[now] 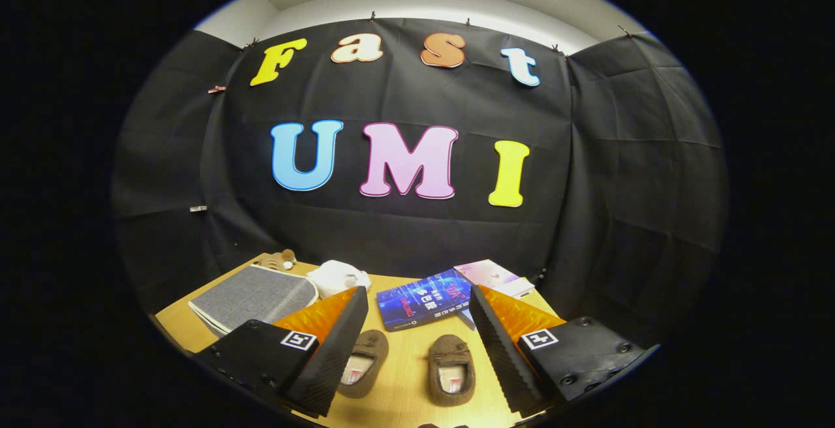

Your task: Open the storage box then place both shoes into the box .Put the left shoe in first, then the right shoe, with the right side of both shoes facing outward in a uniform manner.

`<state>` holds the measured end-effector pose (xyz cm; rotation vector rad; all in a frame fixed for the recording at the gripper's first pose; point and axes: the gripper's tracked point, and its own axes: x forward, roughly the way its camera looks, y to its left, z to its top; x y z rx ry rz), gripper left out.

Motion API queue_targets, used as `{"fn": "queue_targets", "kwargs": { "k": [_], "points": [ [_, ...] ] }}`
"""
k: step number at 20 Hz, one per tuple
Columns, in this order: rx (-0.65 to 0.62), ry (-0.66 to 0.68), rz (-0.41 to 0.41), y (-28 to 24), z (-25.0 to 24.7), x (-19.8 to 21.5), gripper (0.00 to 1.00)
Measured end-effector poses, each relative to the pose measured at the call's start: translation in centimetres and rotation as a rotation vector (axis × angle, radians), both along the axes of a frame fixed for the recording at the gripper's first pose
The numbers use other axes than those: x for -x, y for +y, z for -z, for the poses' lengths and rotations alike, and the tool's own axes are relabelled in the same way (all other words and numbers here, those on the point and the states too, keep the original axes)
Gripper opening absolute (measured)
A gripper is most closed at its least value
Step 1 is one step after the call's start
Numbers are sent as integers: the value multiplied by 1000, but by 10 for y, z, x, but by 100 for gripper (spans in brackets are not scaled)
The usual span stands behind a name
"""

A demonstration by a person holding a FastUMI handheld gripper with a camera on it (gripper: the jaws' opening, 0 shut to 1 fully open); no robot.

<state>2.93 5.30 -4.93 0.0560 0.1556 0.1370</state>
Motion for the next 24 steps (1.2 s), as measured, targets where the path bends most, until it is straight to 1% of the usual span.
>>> {"fn": "queue_targets", "kwargs": {
  "k": [4, 6, 11, 13, 17, 20, 24],
  "points": [
    [-29, 37, -110, 37, 8, -14, 97],
    [-49, 80, -175, 57, 19, -21, 97],
    [-130, 221, -283, 96, 57, -36, 98],
    [-196, 303, -332, 114, 77, -39, 98],
    [-366, 510, -458, 154, 112, -27, 98],
    [-493, 623, -520, 174, 133, -26, 98],
    [-698, 793, -588, 198, 157, -19, 98]
  ]
}}
